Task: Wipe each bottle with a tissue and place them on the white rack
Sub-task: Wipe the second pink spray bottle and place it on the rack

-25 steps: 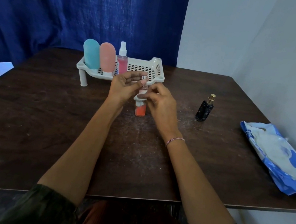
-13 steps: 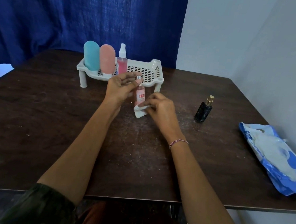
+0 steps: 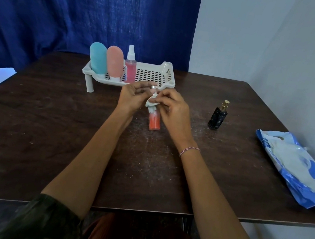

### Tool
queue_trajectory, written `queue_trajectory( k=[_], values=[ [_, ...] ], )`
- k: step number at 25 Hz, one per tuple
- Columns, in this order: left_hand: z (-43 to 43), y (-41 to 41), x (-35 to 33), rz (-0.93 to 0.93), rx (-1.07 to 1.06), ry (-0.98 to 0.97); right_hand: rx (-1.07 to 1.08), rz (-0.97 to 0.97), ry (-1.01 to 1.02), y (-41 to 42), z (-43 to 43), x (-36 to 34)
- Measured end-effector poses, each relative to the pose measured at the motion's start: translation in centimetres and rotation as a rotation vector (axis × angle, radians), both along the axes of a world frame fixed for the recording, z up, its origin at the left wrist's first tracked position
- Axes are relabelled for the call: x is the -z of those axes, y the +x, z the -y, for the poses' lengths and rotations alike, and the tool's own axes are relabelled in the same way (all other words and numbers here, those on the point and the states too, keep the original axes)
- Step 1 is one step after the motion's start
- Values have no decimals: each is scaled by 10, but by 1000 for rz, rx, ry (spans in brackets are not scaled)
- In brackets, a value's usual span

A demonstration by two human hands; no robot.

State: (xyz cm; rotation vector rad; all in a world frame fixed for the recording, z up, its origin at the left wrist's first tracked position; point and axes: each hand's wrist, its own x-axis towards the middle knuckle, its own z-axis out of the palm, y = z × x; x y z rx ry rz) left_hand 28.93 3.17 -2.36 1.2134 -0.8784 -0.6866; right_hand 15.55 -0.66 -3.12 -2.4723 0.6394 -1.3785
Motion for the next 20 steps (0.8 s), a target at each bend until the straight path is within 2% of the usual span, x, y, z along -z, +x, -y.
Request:
queue_trajectory(
  k=[6, 9, 12, 17, 20],
  values=[
    [1, 8, 0, -135, -37, 26, -85, -304, 257, -15, 7, -7],
    [2, 8, 0, -128, -38, 22, -91, -336, 316, -19, 10, -8],
    [1, 5, -3, -102, 4, -7, -33, -286, 284, -18, 11, -7],
    [2, 1, -3, -49, 107, -58, 28, 39, 192, -11, 6, -5],
    [2, 0, -3, -9, 125, -81, 52, 60, 74, -6, 3, -3]
  ],
)
